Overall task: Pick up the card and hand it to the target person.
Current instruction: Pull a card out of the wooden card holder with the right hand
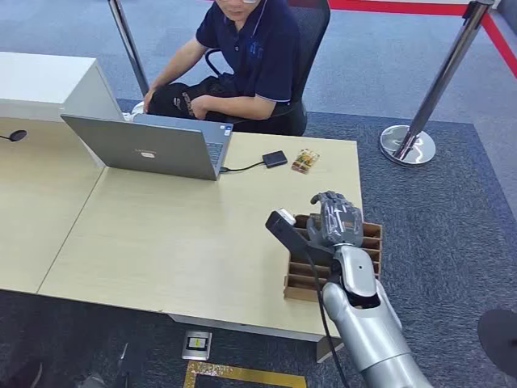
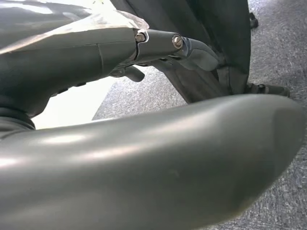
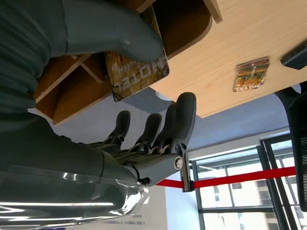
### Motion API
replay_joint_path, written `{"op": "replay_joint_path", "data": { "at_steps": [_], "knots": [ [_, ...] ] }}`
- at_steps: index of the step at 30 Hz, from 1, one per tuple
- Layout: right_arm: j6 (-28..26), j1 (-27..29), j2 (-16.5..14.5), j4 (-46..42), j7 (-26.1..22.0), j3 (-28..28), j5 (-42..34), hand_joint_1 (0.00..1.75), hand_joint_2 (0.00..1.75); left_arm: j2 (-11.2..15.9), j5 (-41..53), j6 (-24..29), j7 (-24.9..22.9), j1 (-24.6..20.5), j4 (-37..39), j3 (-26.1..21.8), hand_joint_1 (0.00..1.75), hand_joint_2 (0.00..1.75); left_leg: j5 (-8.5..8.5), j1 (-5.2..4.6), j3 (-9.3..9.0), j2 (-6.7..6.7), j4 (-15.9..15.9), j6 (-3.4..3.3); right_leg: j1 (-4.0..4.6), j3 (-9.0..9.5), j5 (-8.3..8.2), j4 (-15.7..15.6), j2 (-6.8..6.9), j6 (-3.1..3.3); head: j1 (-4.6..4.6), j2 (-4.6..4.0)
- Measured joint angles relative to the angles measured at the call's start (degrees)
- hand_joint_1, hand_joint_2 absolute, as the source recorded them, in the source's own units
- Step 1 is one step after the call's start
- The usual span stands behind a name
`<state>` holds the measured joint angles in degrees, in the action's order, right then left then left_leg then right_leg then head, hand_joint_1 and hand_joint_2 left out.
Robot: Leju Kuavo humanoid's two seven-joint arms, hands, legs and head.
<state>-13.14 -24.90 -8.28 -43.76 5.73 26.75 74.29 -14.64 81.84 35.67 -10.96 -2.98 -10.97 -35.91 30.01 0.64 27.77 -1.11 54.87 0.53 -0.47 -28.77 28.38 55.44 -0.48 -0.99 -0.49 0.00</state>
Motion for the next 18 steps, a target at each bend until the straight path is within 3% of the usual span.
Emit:
{"op": "replay_joint_path", "data": {
  "at_steps": [18],
  "knots": [
    [-0.07, 0.65, 1.73, -0.82, 0.72, 0.17, -0.39, 0.77, 1.75, 0.08, 0.94, -0.04, 0.07, 0.01, 0.02, 0.00, 0.00, 0.00, 0.00, 0.00, -0.01, 0.00, 0.00, 0.00, 0.00, 0.00, 0.00, -0.01, 0.00, 0.00, 0.01, 0.00]
  ]
}}
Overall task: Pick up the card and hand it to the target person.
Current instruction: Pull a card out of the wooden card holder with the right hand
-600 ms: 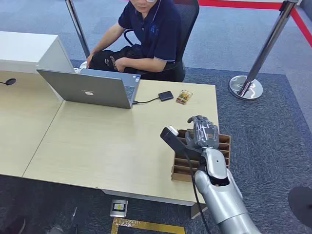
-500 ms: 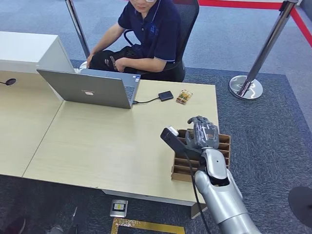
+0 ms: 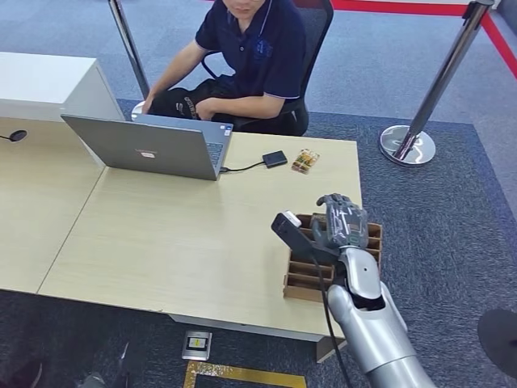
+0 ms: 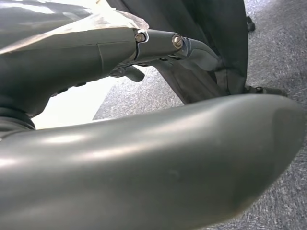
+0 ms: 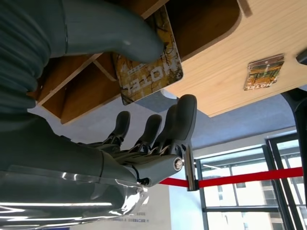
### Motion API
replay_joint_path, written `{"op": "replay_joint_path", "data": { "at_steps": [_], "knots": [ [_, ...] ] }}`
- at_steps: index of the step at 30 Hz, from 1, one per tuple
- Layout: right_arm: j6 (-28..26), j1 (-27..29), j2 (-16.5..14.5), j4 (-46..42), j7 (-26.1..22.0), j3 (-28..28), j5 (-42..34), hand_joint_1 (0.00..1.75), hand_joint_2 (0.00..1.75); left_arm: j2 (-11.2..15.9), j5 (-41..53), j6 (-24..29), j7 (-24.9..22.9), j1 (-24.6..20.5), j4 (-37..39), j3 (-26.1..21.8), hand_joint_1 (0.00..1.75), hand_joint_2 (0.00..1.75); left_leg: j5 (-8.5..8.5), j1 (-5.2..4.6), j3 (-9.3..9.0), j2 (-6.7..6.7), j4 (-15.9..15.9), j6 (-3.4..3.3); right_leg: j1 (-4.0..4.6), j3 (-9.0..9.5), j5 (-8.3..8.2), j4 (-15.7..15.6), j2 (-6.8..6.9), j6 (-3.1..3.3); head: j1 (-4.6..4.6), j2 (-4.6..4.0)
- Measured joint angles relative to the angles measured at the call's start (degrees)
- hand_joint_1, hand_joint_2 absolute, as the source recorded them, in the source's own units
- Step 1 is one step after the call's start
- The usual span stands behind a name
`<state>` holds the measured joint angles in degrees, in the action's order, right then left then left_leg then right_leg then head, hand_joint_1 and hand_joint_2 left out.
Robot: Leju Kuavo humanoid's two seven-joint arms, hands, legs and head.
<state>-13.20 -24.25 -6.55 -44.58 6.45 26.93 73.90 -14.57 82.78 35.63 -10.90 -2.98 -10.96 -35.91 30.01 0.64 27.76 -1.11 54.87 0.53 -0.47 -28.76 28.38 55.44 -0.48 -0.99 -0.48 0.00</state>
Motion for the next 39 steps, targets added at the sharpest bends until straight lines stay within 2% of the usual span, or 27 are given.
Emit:
{"op": "replay_joint_path", "data": {
  "at_steps": [5, 12, 18, 39],
  "knots": [
    [0.06, 0.55, 0.79, -1.15, 0.07, 0.00, -0.10, 0.87, 1.75, 0.04, 0.08, -0.01, 0.03, 0.00, 0.01, 0.00, 0.00, 0.00, 0.00, 0.00, 0.00, 0.00, 0.00, 0.00, 0.00, -0.01, 0.00, 0.00, 0.00, 0.00, -0.01, 0.00],
    [0.35, 1.33, 1.37, -1.89, 0.20, 0.00, -0.48, 0.93, 1.75, 0.08, 0.49, -0.08, 0.19, -0.01, 0.00, 0.00, 0.00, 0.00, 0.00, 0.00, 0.01, 0.00, 0.00, 0.00, 0.00, -0.02, 0.00, 0.00, 0.00, 0.00, -0.01, 0.00],
    [0.54, 1.96, 1.61, -2.78, 0.41, 0.00, -0.60, 1.26, 1.75, 0.11, 0.67, -0.10, 0.19, -0.01, 0.01, 0.00, 0.00, 0.00, 0.00, 0.00, 0.01, 0.00, 0.00, 0.00, 0.00, -0.01, 0.00, 0.00, 0.00, 0.00, 0.00, 0.00],
    [1.14, 3.25, 1.81, -4.96, -0.09, 0.00, -1.65, 1.30, 1.75, 0.16, 0.91, -0.65, 0.32, -0.01, 0.01, 0.00, 0.00, 0.00, 0.00, 0.00, 0.01, 0.00, 0.00, 0.00, 0.00, -0.02, 0.00, 0.00, 0.00, 0.00, -0.01, 0.00]
  ]
}}
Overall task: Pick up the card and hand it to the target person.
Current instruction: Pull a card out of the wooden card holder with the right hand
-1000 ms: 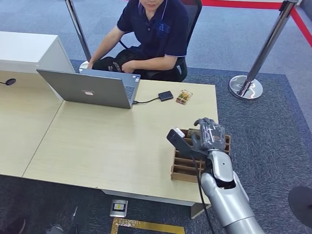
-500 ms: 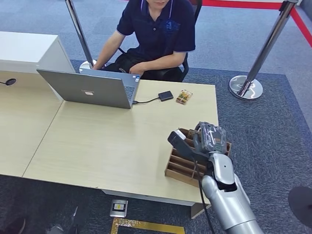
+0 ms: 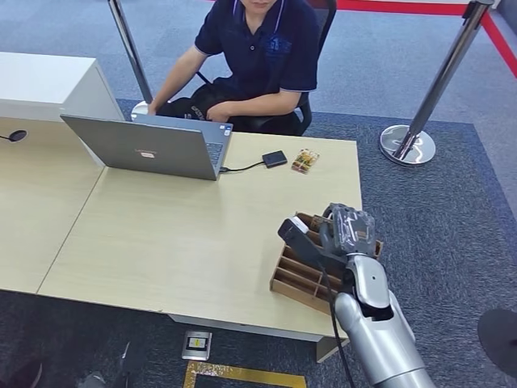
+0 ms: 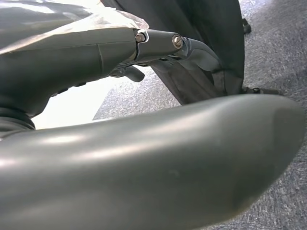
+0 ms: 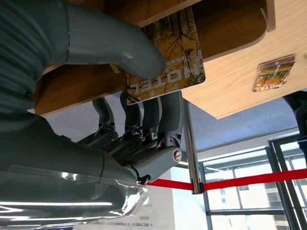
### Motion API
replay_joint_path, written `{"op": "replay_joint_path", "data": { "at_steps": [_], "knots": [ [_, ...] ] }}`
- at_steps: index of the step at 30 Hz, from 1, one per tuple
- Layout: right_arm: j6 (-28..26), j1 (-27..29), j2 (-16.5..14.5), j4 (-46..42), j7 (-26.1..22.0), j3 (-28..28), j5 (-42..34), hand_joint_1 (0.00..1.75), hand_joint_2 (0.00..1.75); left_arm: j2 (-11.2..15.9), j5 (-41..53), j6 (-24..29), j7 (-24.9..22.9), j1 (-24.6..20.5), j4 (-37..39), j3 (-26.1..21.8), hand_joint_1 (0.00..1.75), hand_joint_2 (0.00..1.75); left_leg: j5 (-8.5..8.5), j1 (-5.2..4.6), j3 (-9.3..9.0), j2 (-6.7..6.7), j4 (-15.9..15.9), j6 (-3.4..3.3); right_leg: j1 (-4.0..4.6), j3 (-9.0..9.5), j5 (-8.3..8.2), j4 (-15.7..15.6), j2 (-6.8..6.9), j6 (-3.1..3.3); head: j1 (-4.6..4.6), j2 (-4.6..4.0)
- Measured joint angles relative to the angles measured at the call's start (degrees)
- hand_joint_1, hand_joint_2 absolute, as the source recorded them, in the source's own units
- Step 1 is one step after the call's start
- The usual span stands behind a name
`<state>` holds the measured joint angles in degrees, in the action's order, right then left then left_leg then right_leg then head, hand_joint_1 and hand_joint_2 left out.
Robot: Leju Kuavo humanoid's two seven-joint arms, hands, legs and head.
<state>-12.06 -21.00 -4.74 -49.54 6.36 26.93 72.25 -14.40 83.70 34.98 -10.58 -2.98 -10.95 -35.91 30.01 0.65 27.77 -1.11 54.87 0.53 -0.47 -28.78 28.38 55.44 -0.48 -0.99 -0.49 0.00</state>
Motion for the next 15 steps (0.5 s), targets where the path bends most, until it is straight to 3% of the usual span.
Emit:
{"op": "replay_joint_path", "data": {
  "at_steps": [15],
  "knots": [
    [0.22, 0.77, 0.06, -2.74, -2.27, 0.02, -1.48, 1.23, 1.75, 0.08, -0.09, -0.01, 0.00, 0.00, 0.00, 0.00, 0.00, 0.00, 0.00, 0.00, 0.02, 0.00, 0.00, 0.00, 0.00, -0.01, 0.00, 0.00, 0.00, 0.00, 0.01, 0.00]
  ]
}}
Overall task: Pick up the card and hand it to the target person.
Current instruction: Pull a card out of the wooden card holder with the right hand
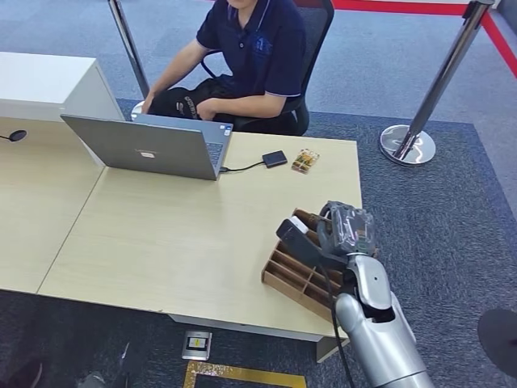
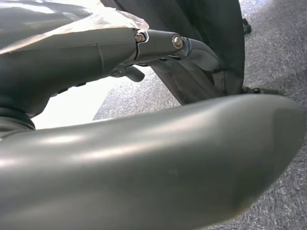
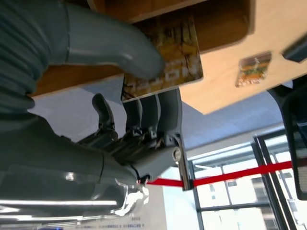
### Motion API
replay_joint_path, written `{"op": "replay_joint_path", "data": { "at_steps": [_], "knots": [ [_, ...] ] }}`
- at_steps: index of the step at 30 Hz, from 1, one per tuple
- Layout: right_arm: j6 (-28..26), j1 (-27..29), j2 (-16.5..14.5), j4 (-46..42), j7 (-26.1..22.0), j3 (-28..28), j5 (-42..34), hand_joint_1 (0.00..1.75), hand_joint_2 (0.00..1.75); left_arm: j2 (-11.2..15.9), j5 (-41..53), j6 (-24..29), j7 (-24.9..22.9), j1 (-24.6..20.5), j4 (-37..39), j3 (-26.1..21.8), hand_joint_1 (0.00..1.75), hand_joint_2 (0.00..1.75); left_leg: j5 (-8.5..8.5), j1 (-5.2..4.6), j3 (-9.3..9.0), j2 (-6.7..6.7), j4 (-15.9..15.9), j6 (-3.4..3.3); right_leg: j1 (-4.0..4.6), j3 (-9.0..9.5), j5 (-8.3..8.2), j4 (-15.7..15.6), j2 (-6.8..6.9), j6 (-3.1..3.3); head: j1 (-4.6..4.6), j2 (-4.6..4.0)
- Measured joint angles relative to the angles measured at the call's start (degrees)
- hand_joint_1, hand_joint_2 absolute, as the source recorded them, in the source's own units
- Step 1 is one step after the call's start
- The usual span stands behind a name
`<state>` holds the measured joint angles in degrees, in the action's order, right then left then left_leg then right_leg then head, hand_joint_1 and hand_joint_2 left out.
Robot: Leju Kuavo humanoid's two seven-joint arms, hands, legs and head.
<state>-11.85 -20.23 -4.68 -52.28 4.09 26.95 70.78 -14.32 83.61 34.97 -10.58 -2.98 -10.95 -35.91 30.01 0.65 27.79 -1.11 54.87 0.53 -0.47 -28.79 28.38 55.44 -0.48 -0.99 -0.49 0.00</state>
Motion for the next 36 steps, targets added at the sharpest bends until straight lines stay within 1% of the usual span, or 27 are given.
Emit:
{"op": "replay_joint_path", "data": {
  "at_steps": [10, 17, 20, 23, 28, 33, 36],
  "knots": [
    [-0.09, -0.13, 0.65, -0.04, -0.97, 0.04, -1.96, 1.32, 1.75, 0.09, 0.20, 0.00, 0.76, 0.00, 0.00, 0.00, 0.00, 0.00, 0.00, 0.00, 0.00, 0.00, 0.00, 0.00, 0.00, 0.00, 0.00, 0.00, 0.00, 0.00, 0.01, 0.00],
    [-0.90, -0.41, 0.86, 0.36, -1.87, 0.10, -2.70, 1.44, 1.75, 0.14, 0.05, 0.00, 0.76, 0.00, 0.00, 0.00, 0.00, 0.00, 0.00, 0.00, 0.00, 0.00, 0.00, 0.00, 0.00, 0.00, 0.00, 0.00, 0.00, 0.00, -0.01, 0.00],
    [-1.60, -0.86, 0.86, -0.16, -2.32, 0.17, -3.11, 1.44, 1.75, 0.14, -0.12, 0.00, 0.76, 0.00, 0.00, 0.00, 0.00, 0.00, 0.00, 0.00, 0.00, 0.00, 0.00, 0.00, 0.00, 0.00, 0.00, 0.01, 0.00, 0.00, 0.00, 0.00],
    [-2.18, -1.12, 0.97, -2.41, -2.67, 0.19, -3.88, 1.40, 1.75, 0.16, -0.27, 0.03, 0.76, 0.00, 0.00, 0.00, 0.00, 0.00, 0.00, 0.00, 0.00, 0.00, 0.00, 0.00, 0.00, 0.00, 0.00, 0.00, 0.00, 0.00, 0.00, 0.00],
    [-3.16, -1.16, 1.73, -8.76, -3.10, 0.22, -4.90, 1.39, 1.75, 0.19, -0.65, 0.09, 0.73, 0.00, 0.00, 0.00, 0.00, 0.00, 0.00, 0.00, 0.00, 0.00, 0.01, 0.00, 0.00, 0.00, 0.00, 0.00, 0.00, 0.00, 0.00, 0.00],
    [-2.78, -0.96, 2.15, -15.64, -3.01, 0.37, -4.69, 1.37, 1.75, 0.20, -1.07, 0.17, 0.73, 0.00, 0.00, 0.00, 0.00, 0.00, 0.00, 0.00, 0.01, 0.00, 0.00, 0.00, 0.00, -0.01, 0.00, 0.00, 0.00, 0.00, 0.01, 0.00],
    [-1.40, -1.48, 1.98, -18.48, -2.98, 0.64, -4.02, 1.39, 1.75, 0.20, -1.08, 0.17, 0.73, -0.01, 0.00, 0.00, 0.00, 0.00, 0.00, 0.00, 0.01, 0.00, 0.00, 0.00, 0.00, 0.00, 0.00, 0.02, 0.00, 0.00, 0.00, 0.00]
  ]
}}
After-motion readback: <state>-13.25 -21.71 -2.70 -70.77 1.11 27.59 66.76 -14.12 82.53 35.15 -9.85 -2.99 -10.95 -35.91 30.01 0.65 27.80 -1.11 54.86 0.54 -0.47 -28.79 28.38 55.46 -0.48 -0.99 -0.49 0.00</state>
